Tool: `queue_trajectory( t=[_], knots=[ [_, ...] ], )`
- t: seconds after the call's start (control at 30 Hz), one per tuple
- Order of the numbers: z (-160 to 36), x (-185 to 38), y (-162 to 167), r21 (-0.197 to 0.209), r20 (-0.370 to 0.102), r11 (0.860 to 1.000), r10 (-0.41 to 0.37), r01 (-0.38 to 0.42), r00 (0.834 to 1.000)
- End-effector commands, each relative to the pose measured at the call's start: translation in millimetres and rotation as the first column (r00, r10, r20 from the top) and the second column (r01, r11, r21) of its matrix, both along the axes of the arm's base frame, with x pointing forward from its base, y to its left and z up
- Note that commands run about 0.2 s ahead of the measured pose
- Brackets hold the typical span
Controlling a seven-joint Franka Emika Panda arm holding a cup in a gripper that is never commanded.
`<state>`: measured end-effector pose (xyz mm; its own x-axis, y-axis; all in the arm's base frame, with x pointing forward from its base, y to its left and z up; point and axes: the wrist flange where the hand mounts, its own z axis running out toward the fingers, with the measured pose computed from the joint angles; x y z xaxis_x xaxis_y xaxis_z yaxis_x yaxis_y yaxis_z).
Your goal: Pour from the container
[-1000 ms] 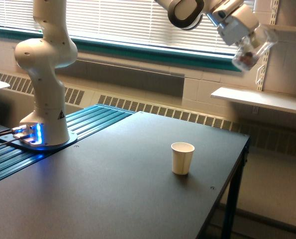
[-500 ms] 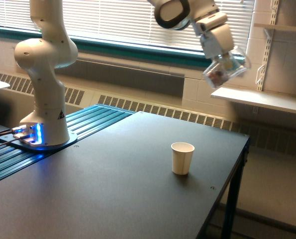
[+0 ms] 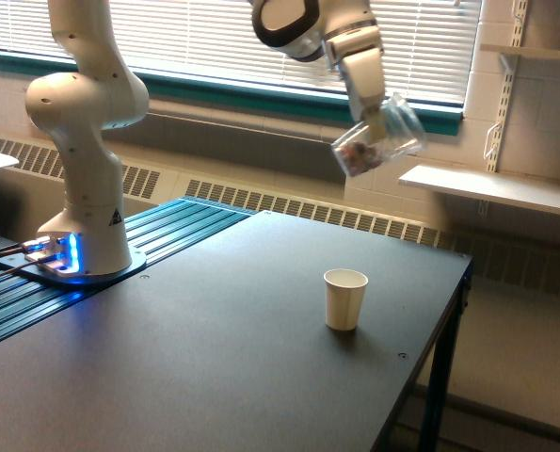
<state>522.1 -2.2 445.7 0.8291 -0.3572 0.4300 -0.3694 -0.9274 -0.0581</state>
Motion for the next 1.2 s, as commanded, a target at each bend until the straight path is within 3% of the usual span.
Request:
queue_trajectory(
  t=[0.03, 0.1, 0.13, 0.2, 0.4, 0.5, 0.73, 1.2],
  knots=[
    [-16.5, -11.4, -10.5, 0.026, -0.047, 0.995, -0.099, 0.101, 0.994],
    [-19.7, -12.5, -11.6, 0.036, -0.057, 0.994, -0.103, 0.105, 0.993],
    [-30.8, -15.3, -14.7, 0.049, -0.093, 0.991, -0.118, 0.123, 0.989],
    [-40.2, -16.0, -15.4, 0.065, -0.108, 0.990, -0.116, 0.123, 0.987],
    [-64.3, -16.5, -12.1, 0.055, -0.165, 0.990, -0.119, 0.130, 0.979],
    [-78.2, -17.6, -13.5, 0.078, -0.203, 0.987, -0.124, 0.142, 0.971],
    [-105.3, -20.6, -15.8, 0.089, -0.280, 0.977, -0.163, 0.195, 0.946],
    [-129.9, -25.1, -19.6, 0.105, -0.361, 0.959, -0.210, 0.264, 0.909]
  ],
)
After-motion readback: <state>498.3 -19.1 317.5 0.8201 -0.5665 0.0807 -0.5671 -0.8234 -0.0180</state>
